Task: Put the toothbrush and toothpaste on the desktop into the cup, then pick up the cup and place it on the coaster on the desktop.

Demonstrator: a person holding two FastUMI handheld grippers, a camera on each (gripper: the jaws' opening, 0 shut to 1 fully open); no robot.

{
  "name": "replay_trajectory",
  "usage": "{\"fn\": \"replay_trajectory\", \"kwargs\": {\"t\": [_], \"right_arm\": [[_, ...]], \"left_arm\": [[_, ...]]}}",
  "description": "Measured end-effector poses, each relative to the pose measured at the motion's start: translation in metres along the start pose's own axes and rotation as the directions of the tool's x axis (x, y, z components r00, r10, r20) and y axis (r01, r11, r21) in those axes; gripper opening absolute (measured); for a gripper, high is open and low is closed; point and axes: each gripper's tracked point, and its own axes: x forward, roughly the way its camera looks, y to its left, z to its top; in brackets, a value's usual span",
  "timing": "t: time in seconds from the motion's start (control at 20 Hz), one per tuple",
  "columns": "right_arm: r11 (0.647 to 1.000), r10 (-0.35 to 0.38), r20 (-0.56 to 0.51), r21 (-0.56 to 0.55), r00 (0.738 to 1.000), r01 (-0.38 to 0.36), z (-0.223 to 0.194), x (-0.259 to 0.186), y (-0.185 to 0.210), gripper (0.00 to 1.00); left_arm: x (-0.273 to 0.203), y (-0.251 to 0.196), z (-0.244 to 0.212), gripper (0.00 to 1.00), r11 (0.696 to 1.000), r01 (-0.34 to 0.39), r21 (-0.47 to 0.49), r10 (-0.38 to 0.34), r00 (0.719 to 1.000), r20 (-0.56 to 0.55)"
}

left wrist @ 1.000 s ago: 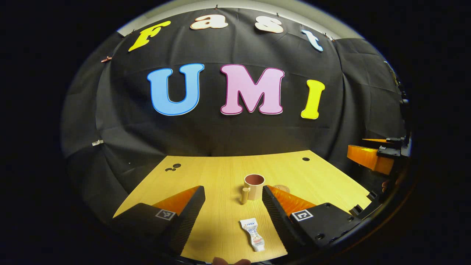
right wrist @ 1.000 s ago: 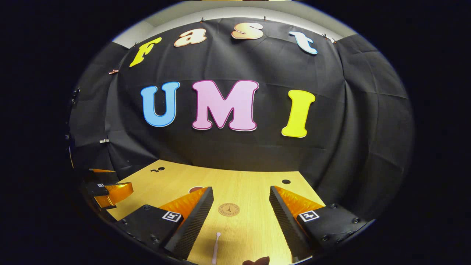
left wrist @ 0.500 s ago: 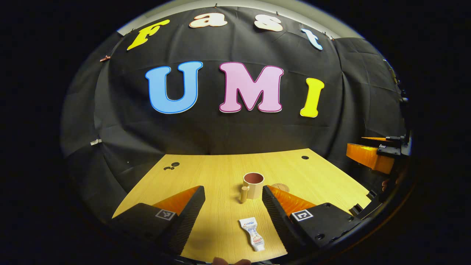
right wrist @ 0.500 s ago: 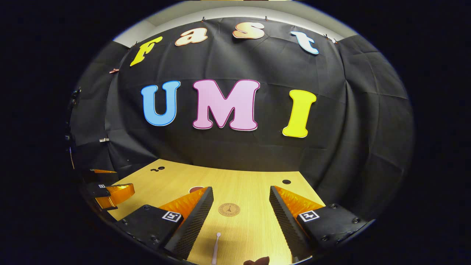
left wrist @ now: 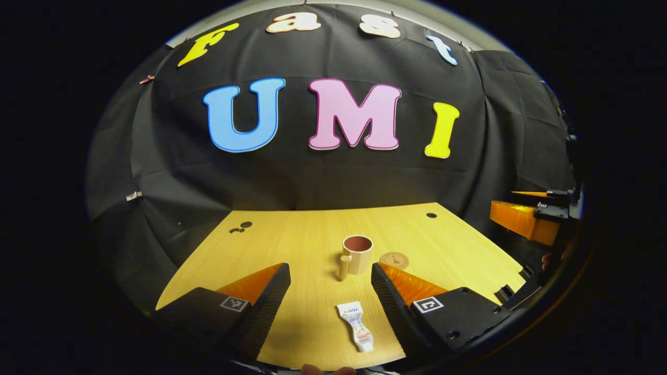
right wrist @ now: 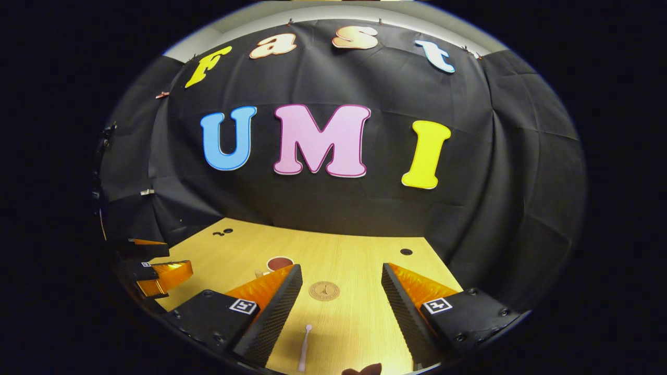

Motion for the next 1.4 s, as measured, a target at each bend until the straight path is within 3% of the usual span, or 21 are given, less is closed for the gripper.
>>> {"fn": "replay_trajectory", "kwargs": {"t": [0.2,0.35,0.6,1.0,1.05,1.15,1.2,1.25,1.4], "right_arm": [[0.999,0.034,-0.122,-0.002,0.992,-0.035,-0.046,0.001,0.006,0.98],[0.998,0.061,-0.202,-0.009,0.977,-0.065,-0.079,0.004,0.010,0.98],[0.994,0.103,-0.289,0.000,0.952,-0.108,-0.115,0.012,0.011,0.98],[0.990,0.143,-0.377,0.038,0.915,-0.139,-0.150,0.025,0.010,0.98],[0.989,0.148,-0.385,0.042,0.911,-0.143,-0.153,0.026,0.009,0.98],[0.987,0.158,-0.401,0.048,0.902,-0.151,-0.160,0.029,0.008,0.98],[0.986,0.164,-0.410,0.051,0.897,-0.157,-0.164,0.030,0.008,0.98],[0.986,0.168,-0.420,0.052,0.892,-0.161,-0.168,0.032,0.007,0.98],[0.985,0.170,-0.452,0.059,0.876,-0.161,-0.179,0.039,0.007,0.96]], "left_arm": [[0.015,-0.024,-0.061,0.99,0.999,0.028,-0.017,-0.031,0.987,-0.159],[0.032,-0.038,-0.109,0.98,0.999,0.029,-0.043,-0.039,0.961,-0.275],[0.069,-0.045,-0.164,0.92,0.998,-0.017,-0.060,-0.007,0.925,-0.379],[0.109,-0.039,-0.205,0.81,0.993,-0.093,-0.071,0.046,0.869,-0.493],[0.109,-0.039,-0.207,0.72,0.993,-0.096,-0.069,0.049,0.861,-0.506],[0.113,-0.037,-0.208,0.73,0.994,-0.100,-0.034,0.069,0.855,-0.514],[0.113,-0.039,-0.207,0.78,0.995,-0.095,-0.029,0.067,0.856,-0.512],[0.114,-0.040,-0.208,0.71,0.995,-0.093,-0.028,0.065,0.852,-0.520],[0.113,-0.040,-0.210,0.64,0.996,-0.081,-0.022,0.057,0.843,-0.535]]}}
